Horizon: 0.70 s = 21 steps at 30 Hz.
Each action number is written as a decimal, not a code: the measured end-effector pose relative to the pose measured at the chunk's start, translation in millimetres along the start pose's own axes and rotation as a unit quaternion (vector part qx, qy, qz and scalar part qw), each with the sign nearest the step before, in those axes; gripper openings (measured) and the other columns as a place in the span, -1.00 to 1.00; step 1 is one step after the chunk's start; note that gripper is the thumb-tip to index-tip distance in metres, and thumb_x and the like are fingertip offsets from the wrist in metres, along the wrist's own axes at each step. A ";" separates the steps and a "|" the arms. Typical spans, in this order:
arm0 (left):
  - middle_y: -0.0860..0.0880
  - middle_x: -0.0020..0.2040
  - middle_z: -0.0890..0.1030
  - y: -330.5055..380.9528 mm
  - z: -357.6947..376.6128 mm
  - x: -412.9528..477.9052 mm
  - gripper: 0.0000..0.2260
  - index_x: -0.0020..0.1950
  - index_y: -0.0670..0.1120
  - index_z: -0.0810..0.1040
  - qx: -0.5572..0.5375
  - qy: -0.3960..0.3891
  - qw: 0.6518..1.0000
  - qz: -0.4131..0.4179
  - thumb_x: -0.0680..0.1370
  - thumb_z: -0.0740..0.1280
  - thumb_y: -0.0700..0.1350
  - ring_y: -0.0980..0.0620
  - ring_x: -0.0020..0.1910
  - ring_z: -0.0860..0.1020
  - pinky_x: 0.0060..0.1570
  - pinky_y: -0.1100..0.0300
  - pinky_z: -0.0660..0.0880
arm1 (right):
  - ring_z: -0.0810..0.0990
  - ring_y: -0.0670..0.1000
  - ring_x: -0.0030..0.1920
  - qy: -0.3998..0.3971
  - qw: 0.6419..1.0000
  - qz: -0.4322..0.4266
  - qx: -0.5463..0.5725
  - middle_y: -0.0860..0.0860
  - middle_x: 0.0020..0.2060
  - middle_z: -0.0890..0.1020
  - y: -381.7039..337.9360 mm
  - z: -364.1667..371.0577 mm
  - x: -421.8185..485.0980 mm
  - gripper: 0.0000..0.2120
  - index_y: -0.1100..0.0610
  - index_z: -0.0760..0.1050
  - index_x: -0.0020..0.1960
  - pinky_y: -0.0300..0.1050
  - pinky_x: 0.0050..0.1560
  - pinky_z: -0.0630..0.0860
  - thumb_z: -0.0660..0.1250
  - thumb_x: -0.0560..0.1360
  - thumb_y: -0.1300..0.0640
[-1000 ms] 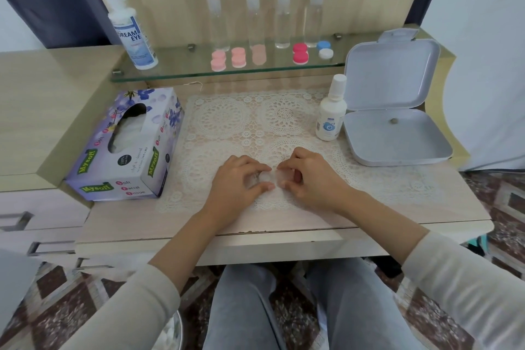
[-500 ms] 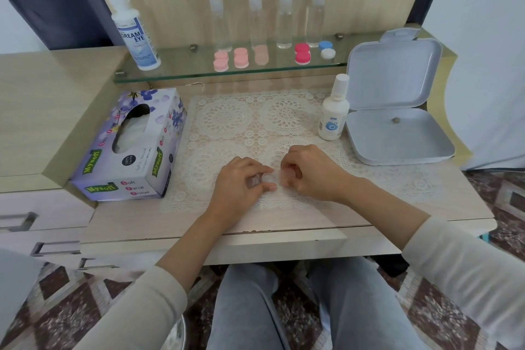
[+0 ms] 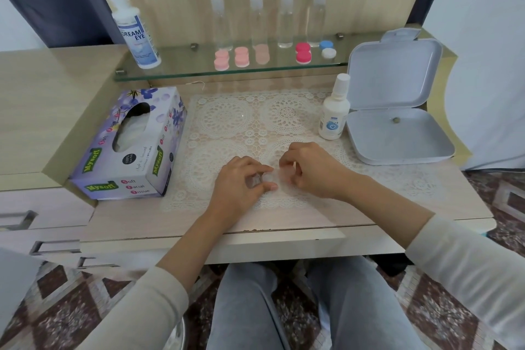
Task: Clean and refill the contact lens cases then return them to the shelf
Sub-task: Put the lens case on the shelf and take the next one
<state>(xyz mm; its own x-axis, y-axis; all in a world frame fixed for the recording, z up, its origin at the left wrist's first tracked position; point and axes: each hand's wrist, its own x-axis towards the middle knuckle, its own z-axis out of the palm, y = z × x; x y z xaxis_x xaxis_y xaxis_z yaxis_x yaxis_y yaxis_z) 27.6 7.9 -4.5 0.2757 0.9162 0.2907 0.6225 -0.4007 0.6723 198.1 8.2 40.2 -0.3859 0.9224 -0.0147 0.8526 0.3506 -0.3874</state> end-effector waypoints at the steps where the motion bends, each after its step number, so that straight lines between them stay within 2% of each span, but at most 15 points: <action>1: 0.02 -0.12 0.60 -0.3 0.2 0.1 -0.73 -0.02 -0.07 0.66 0.001 0.001 1.000 0.001 0.32 0.51 -0.04 0.06 -0.09 0.47 -0.02 0.20 0.37 | 0.40 0.01 -0.13 -0.008 1.000 -0.004 0.003 0.09 -0.05 0.52 -0.4 -2.4 0.1 -0.73 0.22 0.56 0.06 -0.17 -0.15 0.37 0.21 0.42 0.35; 4: 0.04 -0.13 0.59 -1.5 0.7 0.0 -0.73 -0.01 -0.07 0.66 0.001 0.002 1.000 0.005 0.32 0.50 -0.04 0.08 -0.10 0.45 -0.03 0.26 0.34 | 0.35 -0.05 -0.13 -0.030 1.000 0.003 0.006 0.05 -0.04 0.47 -0.2 -7.2 0.3 -0.72 0.09 0.55 0.11 -0.23 -0.15 0.29 0.29 0.42 0.26; 7: 0.03 -0.14 0.60 -2.2 0.8 -0.7 -0.73 -0.02 -0.08 0.66 0.005 0.005 1.000 0.014 0.32 0.50 -0.04 0.08 -0.11 0.46 -0.03 0.27 0.34 | 0.38 -0.02 -0.09 -0.015 1.000 0.023 -0.004 0.03 -0.11 0.45 -1.6 -4.2 1.4 -0.74 0.11 0.54 0.07 -0.21 -0.14 0.29 0.37 0.40 0.08; 11: 0.08 -0.14 0.57 -0.4 0.1 -0.2 -0.73 -0.01 -0.06 0.66 0.001 0.001 1.000 0.002 0.33 0.50 -0.05 0.08 -0.09 0.46 -0.02 0.25 0.34 | 0.38 0.01 -0.11 -0.010 1.000 0.013 0.001 0.07 -0.10 0.47 -5.8 -2.1 1.7 -0.82 0.20 0.54 0.03 -0.22 -0.17 0.26 0.26 0.45 0.25; 14: 0.13 -0.15 0.52 0.1 -0.6 -0.1 -0.73 0.01 -0.05 0.65 0.000 -0.001 1.000 -0.006 0.34 0.50 -0.05 0.09 -0.08 0.46 0.00 0.20 0.35 | 0.38 -0.01 -0.13 -0.011 1.000 -0.005 0.005 0.05 -0.09 0.47 -4.0 -5.9 2.9 -0.69 0.13 0.58 0.06 -0.23 -0.16 0.29 0.23 0.41 0.38; 16: 0.12 -0.15 0.52 -0.3 -0.8 -0.3 -0.73 0.01 -0.05 0.65 0.001 -0.003 1.000 -0.006 0.34 0.50 -0.05 0.07 -0.08 0.46 0.01 0.18 0.36 | 0.37 -0.04 -0.14 0.007 1.000 0.007 0.010 0.06 -0.06 0.48 -0.3 -9.2 2.9 -0.67 0.10 0.58 0.07 -0.24 -0.15 0.29 0.25 0.40 0.38; 21: 0.13 -0.14 0.51 -1.1 -0.5 -0.8 -0.73 0.03 -0.04 0.64 -0.001 -0.003 1.000 0.001 0.35 0.49 -0.05 0.10 -0.07 0.47 0.03 0.14 0.38 | 0.46 -0.02 -0.12 0.033 0.999 0.026 0.018 0.02 -0.09 0.44 8.7 -19.8 -5.5 -0.72 0.10 0.57 0.12 -0.26 -0.08 0.36 0.35 0.42 0.23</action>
<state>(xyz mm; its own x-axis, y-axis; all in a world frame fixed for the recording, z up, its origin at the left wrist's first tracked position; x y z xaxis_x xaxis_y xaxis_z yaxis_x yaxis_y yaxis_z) 26.4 7.6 -5.1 0.2810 0.9152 0.2888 0.6207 -0.4028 0.6727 214.6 9.4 55.2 -0.3164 0.9483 0.0240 0.8572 0.2967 -0.4210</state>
